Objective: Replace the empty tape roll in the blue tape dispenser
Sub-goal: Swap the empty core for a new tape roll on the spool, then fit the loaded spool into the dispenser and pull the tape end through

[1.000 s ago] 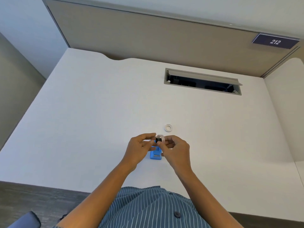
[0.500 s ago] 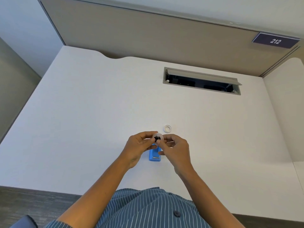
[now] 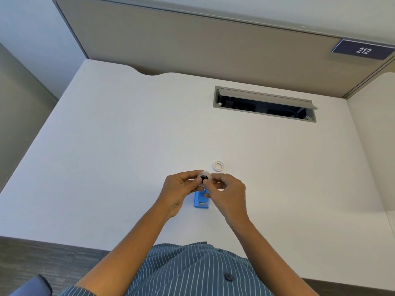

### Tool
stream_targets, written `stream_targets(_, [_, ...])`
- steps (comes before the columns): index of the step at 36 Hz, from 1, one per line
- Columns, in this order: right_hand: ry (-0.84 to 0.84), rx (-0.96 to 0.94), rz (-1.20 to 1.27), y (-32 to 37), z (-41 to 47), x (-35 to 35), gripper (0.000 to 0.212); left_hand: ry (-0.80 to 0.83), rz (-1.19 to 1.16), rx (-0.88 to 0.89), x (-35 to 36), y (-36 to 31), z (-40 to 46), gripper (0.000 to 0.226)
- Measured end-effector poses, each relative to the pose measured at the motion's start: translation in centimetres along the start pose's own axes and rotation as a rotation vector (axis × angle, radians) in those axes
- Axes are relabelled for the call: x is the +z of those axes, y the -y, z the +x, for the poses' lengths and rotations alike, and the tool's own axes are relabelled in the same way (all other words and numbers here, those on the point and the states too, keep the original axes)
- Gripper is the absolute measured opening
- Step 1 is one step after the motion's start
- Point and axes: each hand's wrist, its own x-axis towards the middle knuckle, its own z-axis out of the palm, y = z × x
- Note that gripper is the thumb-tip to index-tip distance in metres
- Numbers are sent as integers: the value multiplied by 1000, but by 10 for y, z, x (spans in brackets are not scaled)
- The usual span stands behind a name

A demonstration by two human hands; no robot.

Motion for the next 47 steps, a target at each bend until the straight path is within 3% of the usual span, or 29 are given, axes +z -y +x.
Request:
stream_targets(6, [61, -24, 16, 0, 2, -4, 24, -3, -85, -26, 1, -1, -1, 37])
stream_targets(11, [144, -75, 57, 3, 0, -7, 50, 14, -136, -85, -1, -1, -1, 31])
stream_targets(16, [189, -168, -25, 1, 2, -9, 64, 46, -177, -150, -2, -4, -3, 41])
stream_targets(28, [228, -278, -189, -7, 9, -13, 48, 79, -131, -175, -7, 2, -3, 34])
stream_targets(32, [222, -320, -361, -17, 14, -13, 50, -99, 104, -59, -9, 9, -3, 24])
stream_targets(36, [254, -328, -541, -26, 19, -10, 56, -247, 443, 52, -16, 20, -3, 30])
stream_targets(41, [306, -281, -602, -33, 24, -5, 60, -137, 718, 119, -22, 28, -6, 53])
stream_targets(47, [331, -259, -668, -39, 29, 1, 62, -1, 827, 121, -25, 39, -10, 72])
